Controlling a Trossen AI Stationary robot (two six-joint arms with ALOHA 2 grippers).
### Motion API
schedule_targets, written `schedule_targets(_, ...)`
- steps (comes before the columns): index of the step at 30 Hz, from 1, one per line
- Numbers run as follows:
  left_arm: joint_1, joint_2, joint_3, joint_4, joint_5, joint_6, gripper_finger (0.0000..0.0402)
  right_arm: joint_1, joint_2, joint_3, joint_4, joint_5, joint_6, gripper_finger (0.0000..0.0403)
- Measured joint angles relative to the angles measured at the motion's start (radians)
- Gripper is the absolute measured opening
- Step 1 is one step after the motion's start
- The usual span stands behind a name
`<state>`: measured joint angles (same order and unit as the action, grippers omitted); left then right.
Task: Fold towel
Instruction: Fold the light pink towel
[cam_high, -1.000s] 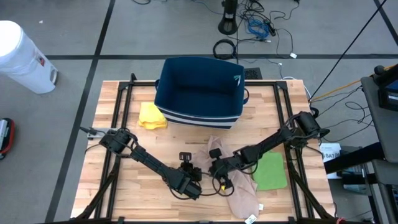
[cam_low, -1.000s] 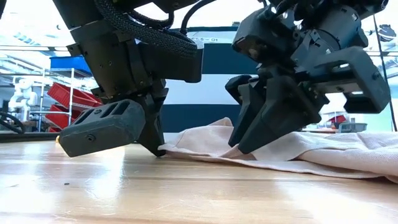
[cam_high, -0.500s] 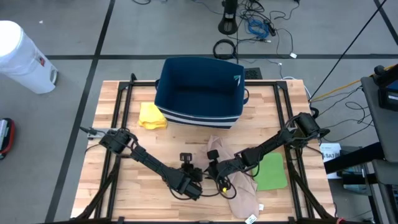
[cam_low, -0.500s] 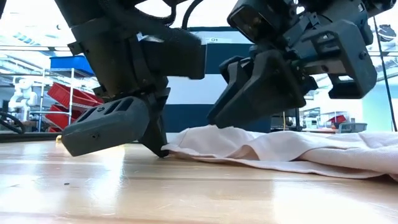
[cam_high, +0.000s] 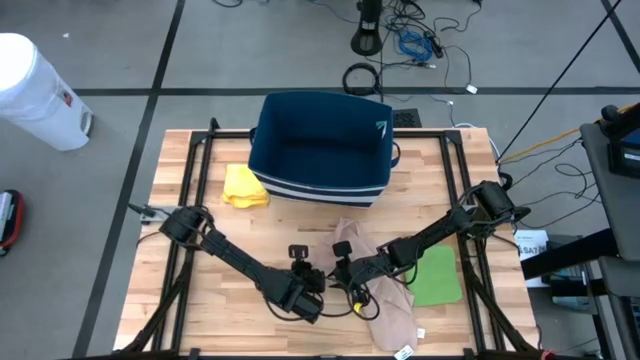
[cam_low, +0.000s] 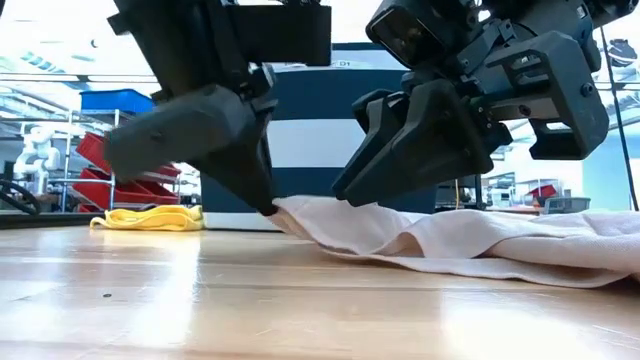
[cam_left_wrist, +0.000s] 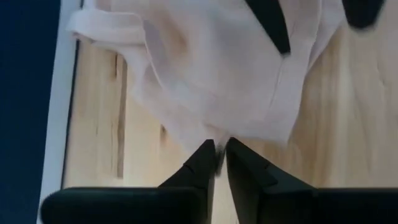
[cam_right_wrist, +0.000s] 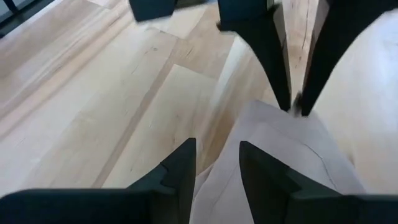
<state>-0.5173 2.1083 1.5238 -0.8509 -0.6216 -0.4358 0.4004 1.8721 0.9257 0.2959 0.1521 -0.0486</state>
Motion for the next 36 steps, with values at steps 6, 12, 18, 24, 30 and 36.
schedule_targets(6, -0.007, -0.025, 0.000, -0.078, 0.059, -0.009, 0.0073, 0.002, 0.000, 0.000, 0.039, -0.024, -0.006, 0.0130)
schedule_targets(12, -0.014, -0.066, 0.000, -0.173, 0.054, -0.055, 0.0076, 0.001, 0.003, 0.000, 0.049, -0.023, -0.006, 0.0158)
schedule_targets(18, -0.044, -0.155, 0.000, -0.184, -0.111, -0.097, 0.0076, -0.006, 0.056, 0.000, 0.145, -0.018, -0.023, 0.0159)
schedule_targets(24, -0.102, -0.270, 0.000, -0.135, -0.279, -0.069, 0.0076, -0.032, 0.105, 0.000, 0.219, -0.017, -0.024, 0.0153)
schedule_targets(30, -0.139, -0.308, 0.001, -0.087, -0.326, -0.026, 0.0076, -0.059, 0.106, 0.000, 0.230, -0.029, -0.024, 0.0152)
schedule_targets(36, -0.140, -0.309, 0.001, -0.085, -0.339, -0.025, 0.0076, -0.070, 0.123, 0.000, 0.254, -0.079, -0.019, 0.0152)
